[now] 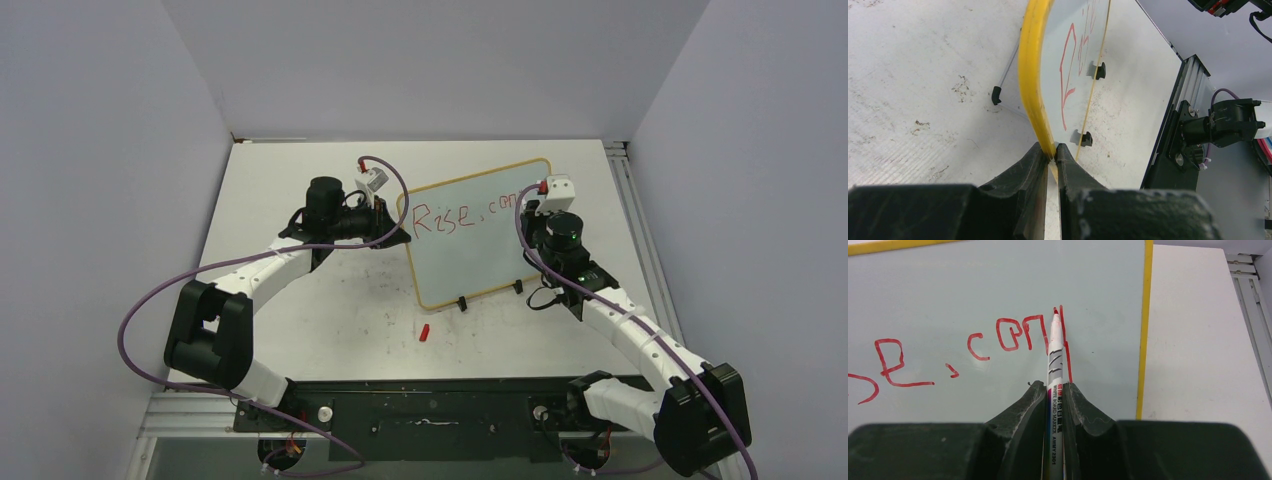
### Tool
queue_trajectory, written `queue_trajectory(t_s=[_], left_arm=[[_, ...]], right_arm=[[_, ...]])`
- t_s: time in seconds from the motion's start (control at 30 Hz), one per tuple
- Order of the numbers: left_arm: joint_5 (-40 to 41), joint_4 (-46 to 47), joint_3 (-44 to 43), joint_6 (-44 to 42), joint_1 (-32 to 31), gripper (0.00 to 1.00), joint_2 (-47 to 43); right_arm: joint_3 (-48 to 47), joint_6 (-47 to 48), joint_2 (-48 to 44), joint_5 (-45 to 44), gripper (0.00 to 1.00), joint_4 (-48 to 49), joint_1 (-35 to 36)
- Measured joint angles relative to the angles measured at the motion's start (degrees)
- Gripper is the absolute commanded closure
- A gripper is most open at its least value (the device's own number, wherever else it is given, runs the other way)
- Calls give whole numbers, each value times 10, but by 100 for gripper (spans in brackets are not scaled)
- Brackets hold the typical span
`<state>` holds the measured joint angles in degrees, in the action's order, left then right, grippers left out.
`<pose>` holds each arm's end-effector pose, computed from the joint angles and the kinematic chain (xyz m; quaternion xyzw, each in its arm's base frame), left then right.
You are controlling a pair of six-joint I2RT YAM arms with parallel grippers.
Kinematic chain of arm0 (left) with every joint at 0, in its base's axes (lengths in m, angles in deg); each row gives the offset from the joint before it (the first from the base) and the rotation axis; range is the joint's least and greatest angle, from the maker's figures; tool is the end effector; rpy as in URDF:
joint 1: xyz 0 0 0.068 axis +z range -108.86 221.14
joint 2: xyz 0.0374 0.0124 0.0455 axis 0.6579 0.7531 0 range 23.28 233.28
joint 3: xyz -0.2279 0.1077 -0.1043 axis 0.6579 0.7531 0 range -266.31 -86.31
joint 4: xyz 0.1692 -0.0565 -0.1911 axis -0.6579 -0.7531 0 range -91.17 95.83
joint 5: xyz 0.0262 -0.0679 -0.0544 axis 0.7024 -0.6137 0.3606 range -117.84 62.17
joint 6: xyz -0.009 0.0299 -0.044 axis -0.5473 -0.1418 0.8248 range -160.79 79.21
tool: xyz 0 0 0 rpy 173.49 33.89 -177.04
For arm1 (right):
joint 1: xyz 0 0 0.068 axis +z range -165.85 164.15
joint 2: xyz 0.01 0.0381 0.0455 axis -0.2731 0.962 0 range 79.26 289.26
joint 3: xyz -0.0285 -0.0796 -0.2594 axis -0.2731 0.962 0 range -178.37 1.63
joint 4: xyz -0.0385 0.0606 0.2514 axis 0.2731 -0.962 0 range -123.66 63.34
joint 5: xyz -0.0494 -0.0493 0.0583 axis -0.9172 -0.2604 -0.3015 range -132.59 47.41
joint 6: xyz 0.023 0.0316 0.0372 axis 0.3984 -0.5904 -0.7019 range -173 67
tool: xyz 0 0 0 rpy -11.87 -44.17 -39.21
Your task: Write a sentence on the whiteboard
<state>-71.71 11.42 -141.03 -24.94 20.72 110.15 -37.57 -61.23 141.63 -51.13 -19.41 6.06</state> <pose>0.3044 -0.1397 0.2529 0.2277 0.7806 -0.4538 0.3645 0.2352 0.0889 0.2763 -0.0503 0.7957 0.0988 0.5955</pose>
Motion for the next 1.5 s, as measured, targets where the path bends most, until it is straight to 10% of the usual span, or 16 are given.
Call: queue_trajectory(t_s=[1.5], left_arm=[[0,-3,0,-2,-1,100,-2]], right_arm=[[20,-15,-24,-31,95,-31,11]])
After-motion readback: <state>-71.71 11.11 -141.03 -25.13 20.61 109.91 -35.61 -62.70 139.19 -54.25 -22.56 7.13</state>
